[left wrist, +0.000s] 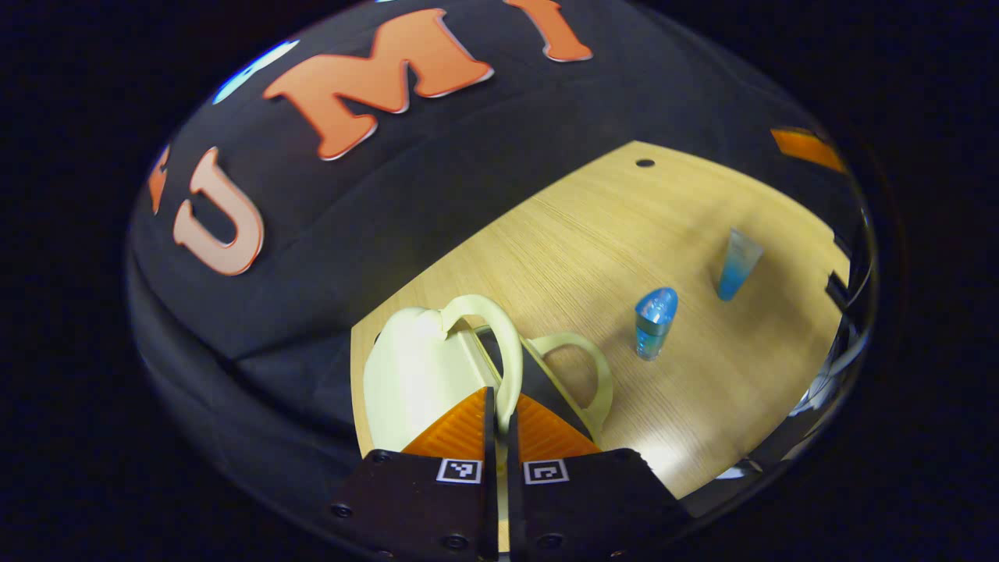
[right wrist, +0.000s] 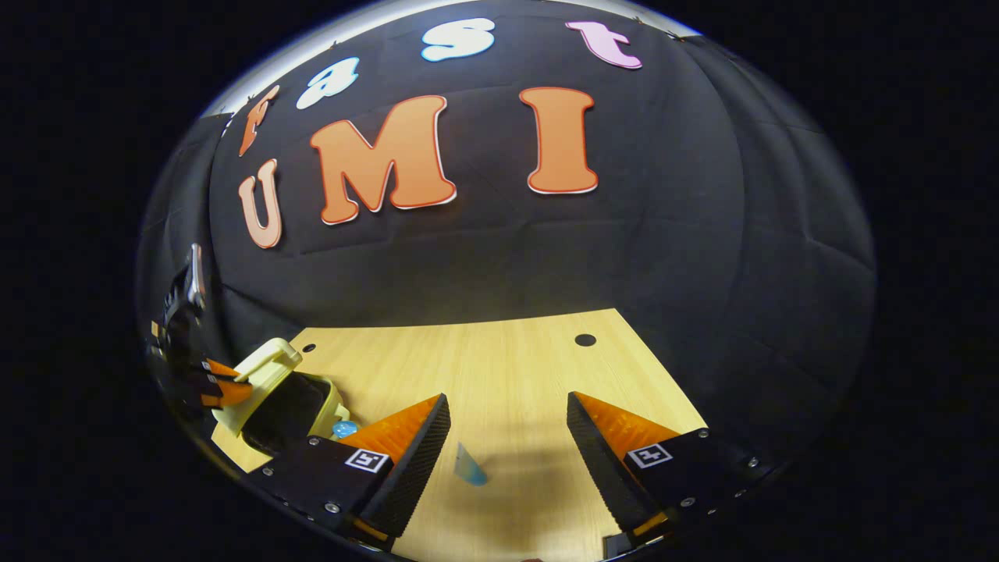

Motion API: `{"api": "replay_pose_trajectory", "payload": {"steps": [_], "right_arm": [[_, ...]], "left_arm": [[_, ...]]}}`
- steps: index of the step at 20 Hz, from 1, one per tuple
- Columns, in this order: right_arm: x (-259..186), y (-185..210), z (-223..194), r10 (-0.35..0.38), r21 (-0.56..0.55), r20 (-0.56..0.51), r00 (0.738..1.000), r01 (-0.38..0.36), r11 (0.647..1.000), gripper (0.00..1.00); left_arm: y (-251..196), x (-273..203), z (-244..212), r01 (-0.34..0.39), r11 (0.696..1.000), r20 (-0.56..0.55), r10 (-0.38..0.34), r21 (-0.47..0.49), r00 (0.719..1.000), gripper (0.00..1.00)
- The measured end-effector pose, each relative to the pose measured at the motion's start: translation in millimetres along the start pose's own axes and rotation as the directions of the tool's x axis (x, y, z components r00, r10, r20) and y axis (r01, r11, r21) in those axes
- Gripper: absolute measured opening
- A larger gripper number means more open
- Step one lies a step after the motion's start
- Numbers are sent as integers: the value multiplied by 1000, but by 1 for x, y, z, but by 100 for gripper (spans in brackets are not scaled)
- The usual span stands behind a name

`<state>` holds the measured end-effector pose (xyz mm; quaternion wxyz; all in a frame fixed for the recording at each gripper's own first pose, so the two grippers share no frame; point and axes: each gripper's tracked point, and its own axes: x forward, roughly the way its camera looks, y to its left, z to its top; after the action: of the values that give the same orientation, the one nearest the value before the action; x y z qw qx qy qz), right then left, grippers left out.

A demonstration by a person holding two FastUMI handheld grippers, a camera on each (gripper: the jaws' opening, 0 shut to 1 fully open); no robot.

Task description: First open the suitcase, pack the skin care products into it, and then close the suitcase.

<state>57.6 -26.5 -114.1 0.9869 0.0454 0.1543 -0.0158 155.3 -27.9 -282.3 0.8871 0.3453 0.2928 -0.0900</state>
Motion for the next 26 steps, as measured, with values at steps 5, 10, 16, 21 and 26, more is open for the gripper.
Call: {"api": "replay_pose_trajectory", "payload": {"steps": [5,10,16,21,26], "right_arm": [[-6,55,5,68,12,12,998,-68,998,95],[-11,101,16,93,106,19,996,-94,990,95],[-18,147,24,95,157,20,995,-97,983,95],[-28,193,16,130,147,3,992,-128,981,95],[-30,211,12,136,165,-21,991,-131,978,95]], "left_arm": [[22,2,3,81,925,98,-47,-370,994,5],[59,9,2,124,850,194,-27,-511,981,5],[126,13,-50,134,797,227,4,-589,974,5],[176,32,-111,97,783,190,28,-614,981,3],[199,67,-180,54,735,104,22,-676,994,4]]}}
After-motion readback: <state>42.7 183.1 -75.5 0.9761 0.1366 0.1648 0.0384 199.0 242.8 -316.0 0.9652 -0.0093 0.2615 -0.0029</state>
